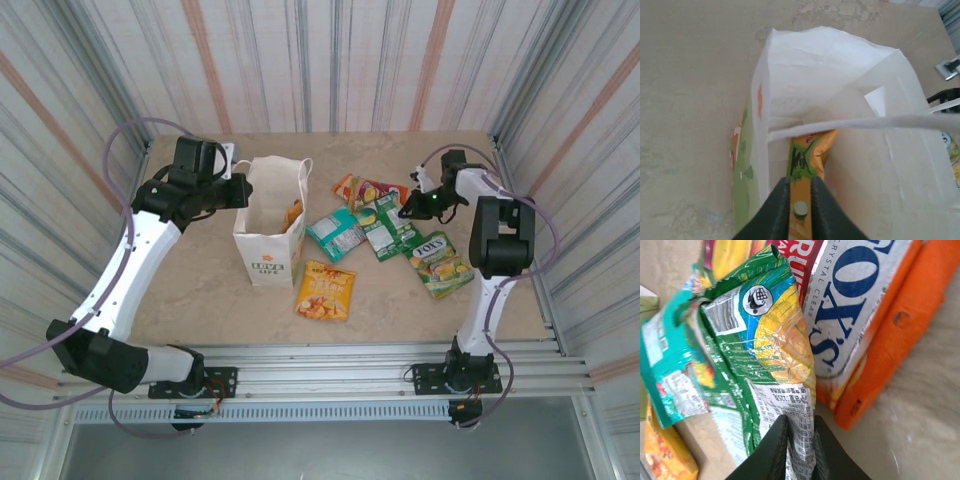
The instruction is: Place the snacks into the paper bag
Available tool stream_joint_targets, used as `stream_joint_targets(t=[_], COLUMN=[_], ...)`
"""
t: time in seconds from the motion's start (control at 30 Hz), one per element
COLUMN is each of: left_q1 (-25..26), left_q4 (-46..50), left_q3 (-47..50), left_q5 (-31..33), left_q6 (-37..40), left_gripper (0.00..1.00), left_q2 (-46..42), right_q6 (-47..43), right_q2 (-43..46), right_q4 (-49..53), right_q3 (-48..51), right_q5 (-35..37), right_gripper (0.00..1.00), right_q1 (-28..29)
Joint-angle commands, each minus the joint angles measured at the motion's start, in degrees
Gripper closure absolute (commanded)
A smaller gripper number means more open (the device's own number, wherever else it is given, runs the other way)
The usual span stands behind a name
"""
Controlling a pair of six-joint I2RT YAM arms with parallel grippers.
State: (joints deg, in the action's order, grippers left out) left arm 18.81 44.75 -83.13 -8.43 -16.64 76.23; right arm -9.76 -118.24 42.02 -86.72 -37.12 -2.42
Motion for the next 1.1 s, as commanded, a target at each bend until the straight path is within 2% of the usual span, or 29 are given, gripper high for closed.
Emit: stream_joint_targets(t=[0.0,0.1,0.3,0.57,0.83,1.07], left_q1=[-0.35,-0.35,-0.35,-0.51,-0.96,-1.04], left_q4=[0.71,-0.16,-0.21,-0.63,0.07,0.18], left_q3=[-1.09,-0.72,-1.07,-0.32,0.5,1.48], left_q5=[0.26,-0.1,-0.17,0.35,0.65,1.63], left_q6=[-0.49,-0.59,-0.36,0.91,1.0,1.43], left_gripper=[0.69,0.56,0.45,0.42,0.46,0.48], left_q2=[-0.53,-1.23,-2.12,-4.0,-4.91,-5.11], right_q6=[1.16,2.5,5.85,12.16,24.66,29.48], right_q2=[6.21,9.19,13.45,17.16,21.64,25.83], right_q4=[-2.87,-4.49,-7.15,-12.81,-16.73,-16.34], right_q3=[1.81,3.38,5.4,7.03,7.0,6.59], right_q5=[-3.42,-3.99,-3.56,-6.91,-5.33,-0.83], right_gripper=[0.9,0.97,1.0,1.0,1.0,1.0], right_q1=[-1.41,-1.8,-1.3,-0.86,0.11,3.26])
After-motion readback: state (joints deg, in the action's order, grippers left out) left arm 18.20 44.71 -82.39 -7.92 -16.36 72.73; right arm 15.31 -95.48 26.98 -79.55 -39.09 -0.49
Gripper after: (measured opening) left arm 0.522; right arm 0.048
